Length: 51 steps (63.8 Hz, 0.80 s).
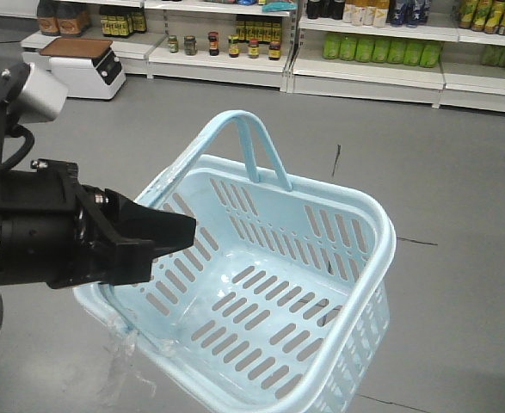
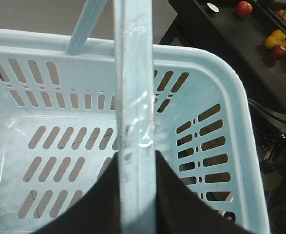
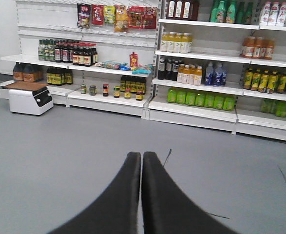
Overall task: Pick three apples into basket with both arms
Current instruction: 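Drive the base away from the table carrying the basket in the left gripper, then turn the base back toward the fruit table holding the basket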
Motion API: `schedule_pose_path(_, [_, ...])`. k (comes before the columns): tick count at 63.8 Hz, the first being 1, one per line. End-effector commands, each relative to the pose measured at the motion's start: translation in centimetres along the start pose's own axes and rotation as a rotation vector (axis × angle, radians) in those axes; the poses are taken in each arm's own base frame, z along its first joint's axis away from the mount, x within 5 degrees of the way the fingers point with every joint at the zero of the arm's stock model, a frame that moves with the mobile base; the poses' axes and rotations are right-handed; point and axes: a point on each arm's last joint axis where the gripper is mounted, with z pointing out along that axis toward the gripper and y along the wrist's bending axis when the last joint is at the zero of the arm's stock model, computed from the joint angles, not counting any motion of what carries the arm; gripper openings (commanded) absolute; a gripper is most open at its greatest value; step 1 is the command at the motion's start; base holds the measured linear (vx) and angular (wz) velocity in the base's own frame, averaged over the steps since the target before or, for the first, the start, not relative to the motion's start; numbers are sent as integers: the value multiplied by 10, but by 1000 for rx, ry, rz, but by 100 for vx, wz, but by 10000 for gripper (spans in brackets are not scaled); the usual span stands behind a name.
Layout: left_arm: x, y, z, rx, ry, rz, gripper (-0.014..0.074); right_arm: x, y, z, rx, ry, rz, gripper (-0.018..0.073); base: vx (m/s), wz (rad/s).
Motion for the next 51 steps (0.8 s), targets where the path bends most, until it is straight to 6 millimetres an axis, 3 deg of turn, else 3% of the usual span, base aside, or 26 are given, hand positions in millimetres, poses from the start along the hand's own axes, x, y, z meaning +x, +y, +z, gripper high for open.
schedule_pose_path(1, [-14, -10, -12, 36, -122, -17, -8, -2, 0, 0, 3, -66, -16, -1, 24, -23])
schedule_pose_path(51, [-14, -10, -12, 36, -122, -17, -8, -2, 0, 0, 3, -66, -16, -1, 23, -19])
